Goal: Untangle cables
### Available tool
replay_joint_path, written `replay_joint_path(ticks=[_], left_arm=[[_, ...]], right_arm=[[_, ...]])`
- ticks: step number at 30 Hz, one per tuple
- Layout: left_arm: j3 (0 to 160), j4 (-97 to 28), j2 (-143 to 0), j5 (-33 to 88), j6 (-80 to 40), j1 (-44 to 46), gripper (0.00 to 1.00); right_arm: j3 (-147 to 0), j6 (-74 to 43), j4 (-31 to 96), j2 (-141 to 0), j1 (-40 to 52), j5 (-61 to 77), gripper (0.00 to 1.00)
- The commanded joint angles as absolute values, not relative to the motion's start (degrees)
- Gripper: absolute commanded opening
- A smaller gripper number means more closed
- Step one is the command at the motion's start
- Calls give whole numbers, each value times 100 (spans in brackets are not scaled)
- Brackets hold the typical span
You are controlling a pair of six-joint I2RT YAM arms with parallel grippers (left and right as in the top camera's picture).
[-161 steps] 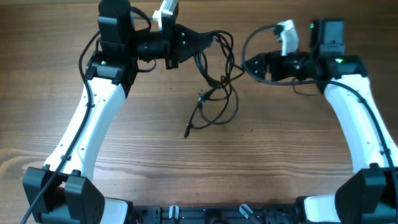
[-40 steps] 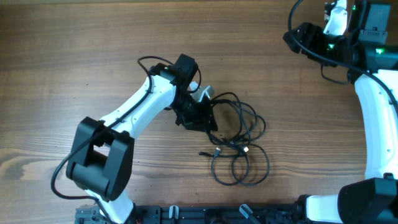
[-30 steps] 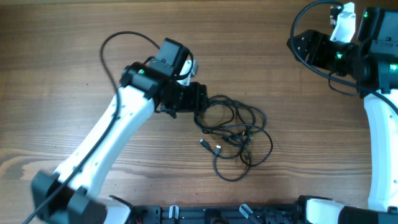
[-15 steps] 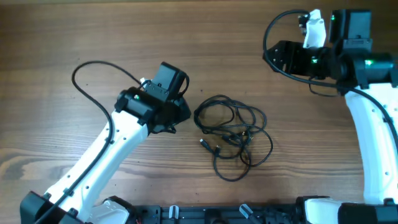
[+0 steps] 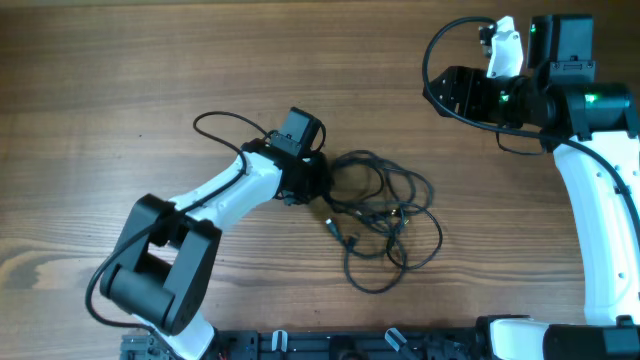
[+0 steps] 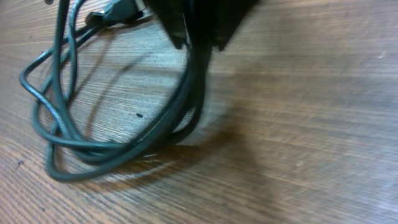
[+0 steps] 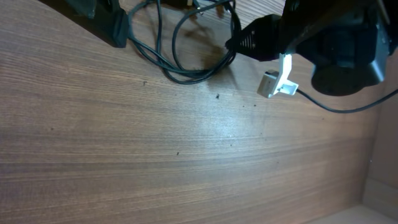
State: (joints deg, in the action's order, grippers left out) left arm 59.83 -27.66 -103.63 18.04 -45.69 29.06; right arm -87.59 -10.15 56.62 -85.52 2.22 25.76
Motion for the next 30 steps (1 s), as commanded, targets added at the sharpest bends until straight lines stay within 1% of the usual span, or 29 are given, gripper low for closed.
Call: replay_joint_path(ticks=[1,3,5,6,7,9,11,15,20,22,26,27,28,30], left_arm=[[5972,-2519,-10409,2032,-4477,2832,4],[6101,-2226,-10195,2394,-4338,2668,4],[6329,-1850,-9830,3151,-3948,2432,4],[6442,-1116,-9476,4038,-3627,2272,4],[6445,-534,-9271,4440,-3623,2206,4],[6445,279,-8969,4823,-3642,2128,4],[6445,576,-8853,5081,-3642,2119,4],[6445,537,-8853,5468,-3642,2108,4],[6442,322,-8864,5454,-3612,2108,4],[6442,137,-8873,5437,-3378,2108,4],[6442,-86,-8873,5400,-3293,2108,4],[6442,-89,-8873,5321,-3295,2108,4],[6442,-78,-8873,5284,-3297,2108,4],[6442,-23,-8873,5245,-3299,2108,4]], right_arm=[[-8877,-954,5708,-8606,242,2517,80],[-8877,-954,5741,-8606,242,2521,80],[-8877,-932,5800,-8606,242,2552,80],[-8877,-899,5826,-8606,242,2602,80],[-8877,-893,5819,-8606,242,2665,80],[-8877,-849,5789,-8606,242,2869,80],[-8877,-548,5745,-8606,242,3330,80],[-8877,-469,5610,-8604,242,3686,79],[-8877,-628,5249,-8604,242,4362,75],[-8877,-672,5030,-8604,242,4724,74],[-8877,-956,4816,-8604,266,4810,72],[-8875,-1024,4825,-8606,338,4799,69],[-8858,-1282,4825,-8606,458,4626,64],[-8831,-2034,4873,-8630,755,3933,44]])
